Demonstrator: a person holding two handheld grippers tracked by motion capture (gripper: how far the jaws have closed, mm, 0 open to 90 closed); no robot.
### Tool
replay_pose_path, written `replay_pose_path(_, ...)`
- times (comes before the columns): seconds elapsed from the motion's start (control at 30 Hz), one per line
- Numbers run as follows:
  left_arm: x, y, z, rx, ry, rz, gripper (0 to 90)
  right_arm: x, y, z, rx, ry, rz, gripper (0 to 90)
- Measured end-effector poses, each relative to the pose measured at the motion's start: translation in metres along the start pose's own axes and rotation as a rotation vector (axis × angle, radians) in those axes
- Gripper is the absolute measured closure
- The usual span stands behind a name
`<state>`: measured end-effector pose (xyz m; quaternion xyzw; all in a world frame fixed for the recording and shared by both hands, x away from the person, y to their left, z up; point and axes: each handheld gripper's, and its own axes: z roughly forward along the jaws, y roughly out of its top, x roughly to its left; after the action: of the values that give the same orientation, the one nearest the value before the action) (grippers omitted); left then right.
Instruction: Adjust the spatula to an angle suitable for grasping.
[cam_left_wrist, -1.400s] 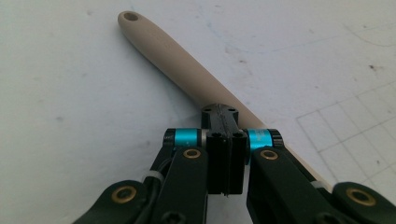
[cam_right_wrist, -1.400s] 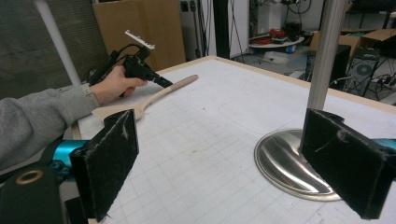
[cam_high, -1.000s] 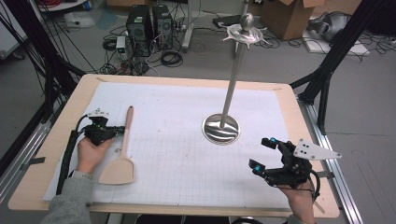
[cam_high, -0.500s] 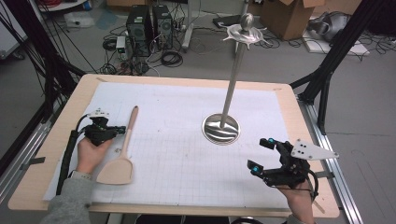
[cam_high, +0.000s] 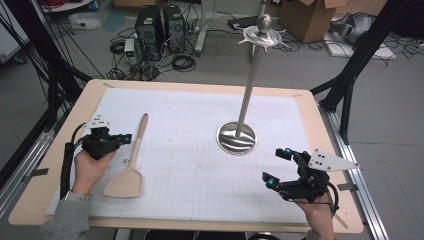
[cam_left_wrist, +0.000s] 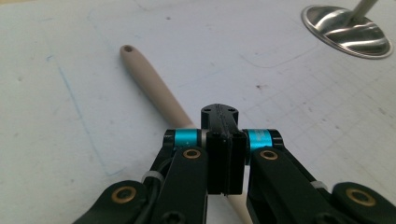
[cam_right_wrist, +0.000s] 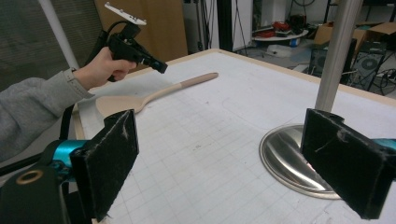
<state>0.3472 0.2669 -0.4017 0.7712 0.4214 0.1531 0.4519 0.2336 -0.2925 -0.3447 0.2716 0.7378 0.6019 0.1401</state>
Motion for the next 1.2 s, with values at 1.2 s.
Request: replay_pose_path(1.2, -0.025, -0.011, 0.032, 0.194, 0.003, 0.004, 89.5, 0.004, 0.003, 0.001, -0.006, -0.007, -0.032, 10.7)
